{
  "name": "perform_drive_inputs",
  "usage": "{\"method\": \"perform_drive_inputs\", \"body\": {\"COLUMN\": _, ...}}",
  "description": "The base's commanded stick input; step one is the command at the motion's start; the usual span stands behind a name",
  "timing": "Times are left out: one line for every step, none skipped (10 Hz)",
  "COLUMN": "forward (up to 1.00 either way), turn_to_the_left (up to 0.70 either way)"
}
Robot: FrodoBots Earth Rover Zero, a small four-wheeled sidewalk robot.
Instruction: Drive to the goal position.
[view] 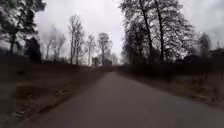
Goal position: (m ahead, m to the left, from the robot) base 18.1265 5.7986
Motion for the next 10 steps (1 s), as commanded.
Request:
{"method": "perform_drive_inputs", "body": {"forward": 0.7, "turn_to_the_left": 0.0}}
{"method": "perform_drive_inputs", "body": {"forward": 0.7, "turn_to_the_left": 0.0}}
{"method": "perform_drive_inputs", "body": {"forward": 0.7, "turn_to_the_left": 0.0}}
{"method": "perform_drive_inputs", "body": {"forward": 0.7, "turn_to_the_left": 0.0}}
{"method": "perform_drive_inputs", "body": {"forward": 0.7, "turn_to_the_left": 0.0}}
{"method": "perform_drive_inputs", "body": {"forward": 0.7, "turn_to_the_left": 0.0}}
{"method": "perform_drive_inputs", "body": {"forward": 0.7, "turn_to_the_left": 0.0}}
{"method": "perform_drive_inputs", "body": {"forward": 0.7, "turn_to_the_left": 0.0}}
{"method": "perform_drive_inputs", "body": {"forward": 0.7, "turn_to_the_left": 0.0}}
{"method": "perform_drive_inputs", "body": {"forward": 0.7, "turn_to_the_left": 0.0}}
